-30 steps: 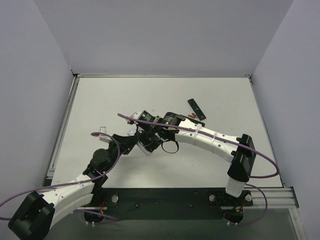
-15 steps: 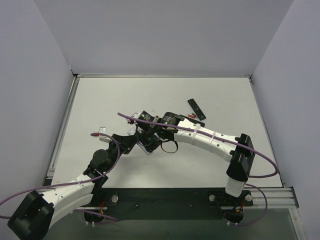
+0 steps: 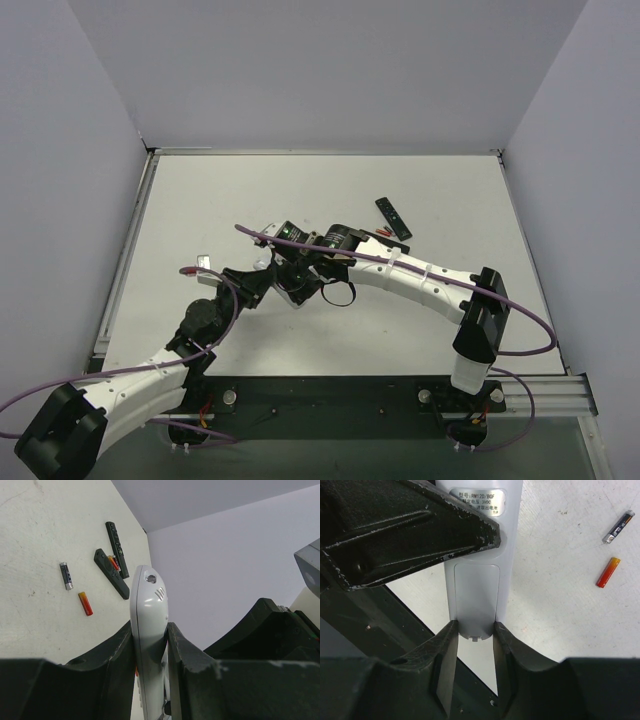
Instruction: Load the batteries into the remote control
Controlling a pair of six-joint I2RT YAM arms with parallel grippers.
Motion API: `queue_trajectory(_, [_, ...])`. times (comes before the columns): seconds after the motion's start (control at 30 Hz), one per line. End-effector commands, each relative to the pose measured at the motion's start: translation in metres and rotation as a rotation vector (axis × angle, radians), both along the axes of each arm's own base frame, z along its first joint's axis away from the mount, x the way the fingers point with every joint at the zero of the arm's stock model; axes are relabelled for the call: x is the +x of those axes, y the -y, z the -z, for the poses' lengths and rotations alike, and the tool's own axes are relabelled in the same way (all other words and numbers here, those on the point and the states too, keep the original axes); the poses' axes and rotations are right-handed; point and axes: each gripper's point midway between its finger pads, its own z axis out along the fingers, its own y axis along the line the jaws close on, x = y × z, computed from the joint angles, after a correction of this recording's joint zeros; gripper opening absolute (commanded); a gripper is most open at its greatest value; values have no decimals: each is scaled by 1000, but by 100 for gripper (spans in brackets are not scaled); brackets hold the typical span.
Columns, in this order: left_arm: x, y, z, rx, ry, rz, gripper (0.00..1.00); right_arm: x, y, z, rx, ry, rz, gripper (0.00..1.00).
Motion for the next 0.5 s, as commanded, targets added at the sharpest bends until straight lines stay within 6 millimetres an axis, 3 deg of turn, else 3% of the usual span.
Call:
queue_trajectory(0.0, [-7, -2, -23, -126, 46, 8, 0, 0, -6, -7, 19, 16, 4, 30])
queue_trajectory(0.33, [-5, -6, -13, -134, 3, -17, 0, 0, -7, -13, 44, 28, 6, 41])
queue_trajectory(0.47, [-6, -10, -3, -136, -22, -26, 0, 2, -5, -29, 88, 62, 20, 55])
